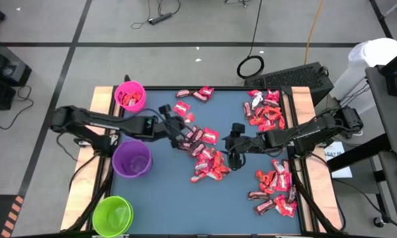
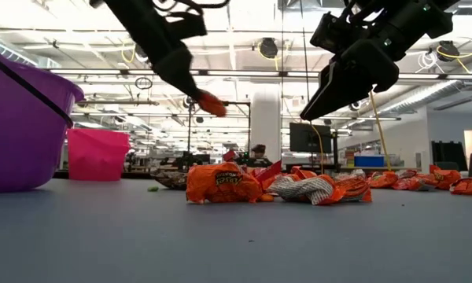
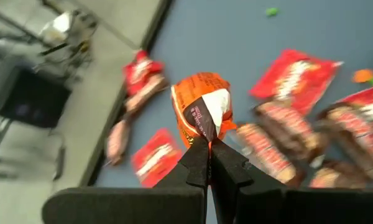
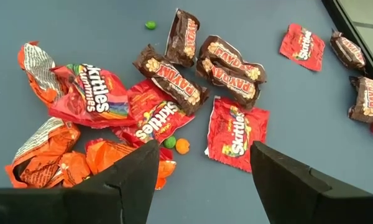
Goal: Organize candy in baskets
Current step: Put the orange chocolate into the pink bucket
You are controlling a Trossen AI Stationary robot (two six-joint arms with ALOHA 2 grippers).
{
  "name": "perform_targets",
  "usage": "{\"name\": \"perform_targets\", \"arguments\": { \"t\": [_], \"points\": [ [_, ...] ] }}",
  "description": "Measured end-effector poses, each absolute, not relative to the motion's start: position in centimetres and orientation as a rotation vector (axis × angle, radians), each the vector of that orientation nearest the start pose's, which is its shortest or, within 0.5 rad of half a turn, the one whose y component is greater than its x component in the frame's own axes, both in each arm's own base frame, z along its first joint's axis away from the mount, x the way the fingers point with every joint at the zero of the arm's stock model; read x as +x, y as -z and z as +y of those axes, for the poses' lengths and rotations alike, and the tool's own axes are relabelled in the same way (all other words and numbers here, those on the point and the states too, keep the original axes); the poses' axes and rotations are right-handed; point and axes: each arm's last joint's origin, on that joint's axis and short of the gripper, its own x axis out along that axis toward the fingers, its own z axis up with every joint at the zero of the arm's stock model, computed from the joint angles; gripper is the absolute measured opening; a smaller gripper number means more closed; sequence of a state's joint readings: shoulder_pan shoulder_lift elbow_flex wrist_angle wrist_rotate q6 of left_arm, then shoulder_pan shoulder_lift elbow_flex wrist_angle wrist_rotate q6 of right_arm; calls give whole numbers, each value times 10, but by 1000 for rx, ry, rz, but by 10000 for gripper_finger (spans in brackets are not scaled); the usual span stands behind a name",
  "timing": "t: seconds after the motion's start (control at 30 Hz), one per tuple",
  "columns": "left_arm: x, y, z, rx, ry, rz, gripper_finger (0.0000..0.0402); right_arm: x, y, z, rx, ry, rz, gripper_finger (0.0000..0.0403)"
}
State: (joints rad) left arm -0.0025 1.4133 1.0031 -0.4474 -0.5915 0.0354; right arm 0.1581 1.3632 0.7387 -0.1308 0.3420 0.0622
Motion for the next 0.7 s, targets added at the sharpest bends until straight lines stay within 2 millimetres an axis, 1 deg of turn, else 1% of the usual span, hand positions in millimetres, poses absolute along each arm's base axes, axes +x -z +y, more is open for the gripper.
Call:
{"name": "perform_targets", "arguments": {
  "t": [0.2,0.37,0.53,0.7],
  "points": [
    [253,-277,34,256,-646,862,8,267,-202,33,-131,196,727,239],
    [224,-292,51,229,-736,891,8,267,-202,33,-146,191,727,239],
    [196,-302,70,183,-839,927,8,267,-202,33,-147,190,724,239],
    [170,-307,89,113,-961,964,8,267,-203,33,-146,190,723,239]
  ]
}}
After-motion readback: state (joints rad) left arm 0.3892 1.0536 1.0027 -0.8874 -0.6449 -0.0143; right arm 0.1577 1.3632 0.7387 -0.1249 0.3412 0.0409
